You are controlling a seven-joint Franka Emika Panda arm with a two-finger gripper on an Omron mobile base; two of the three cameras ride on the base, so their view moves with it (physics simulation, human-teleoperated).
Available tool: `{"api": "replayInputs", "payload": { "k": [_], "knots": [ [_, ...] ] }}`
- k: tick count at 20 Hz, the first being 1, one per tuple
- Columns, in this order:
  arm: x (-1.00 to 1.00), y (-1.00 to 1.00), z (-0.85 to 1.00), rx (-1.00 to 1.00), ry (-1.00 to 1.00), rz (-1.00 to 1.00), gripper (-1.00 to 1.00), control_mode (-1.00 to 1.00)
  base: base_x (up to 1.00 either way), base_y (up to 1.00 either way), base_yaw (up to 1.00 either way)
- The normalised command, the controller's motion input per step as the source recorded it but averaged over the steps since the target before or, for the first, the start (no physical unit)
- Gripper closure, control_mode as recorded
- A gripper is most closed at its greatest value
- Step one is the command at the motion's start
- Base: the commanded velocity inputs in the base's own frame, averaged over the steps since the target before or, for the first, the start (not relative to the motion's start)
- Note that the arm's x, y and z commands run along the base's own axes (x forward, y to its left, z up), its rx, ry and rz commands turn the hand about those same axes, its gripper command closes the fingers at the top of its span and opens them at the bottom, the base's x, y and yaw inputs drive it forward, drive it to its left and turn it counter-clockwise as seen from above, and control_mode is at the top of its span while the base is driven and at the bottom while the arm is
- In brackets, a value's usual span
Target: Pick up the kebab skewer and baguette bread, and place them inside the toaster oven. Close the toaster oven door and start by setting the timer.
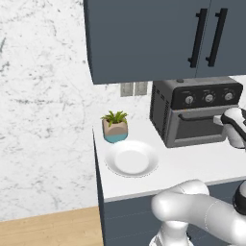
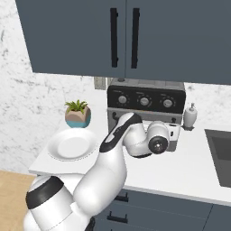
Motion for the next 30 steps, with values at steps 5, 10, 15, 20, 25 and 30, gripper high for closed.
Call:
{"api": "replayInputs", "payload": {
  "k": [5, 10, 15, 20, 25, 30],
  "knots": [
    [0.18, 0.12, -0.11, 0.00, -0.01, 0.00, -1.00, -1.00, 0.00, 0.00, 0.00],
    [0.14, 0.12, -0.12, 0.00, -0.01, 0.00, -1.00, -1.00, 0.00, 0.00, 0.00],
    [0.12, 0.13, -0.14, 0.00, 0.00, 0.00, -1.00, -1.00, 0.00, 0.00, 0.00],
    [0.13, 0.15, -0.10, 0.00, 0.00, 0.00, -1.00, -1.00, 0.00, 0.00, 0.00],
    [-0.03, 0.15, 0.18, 0.00, 0.00, 0.00, -1.00, -1.00, 0.00, 0.00, 0.00],
    [-0.30, 0.05, 0.36, 0.00, -0.03, 0.00, -1.00, -1.00, 0.00, 0.00, 0.00]
  ]
}}
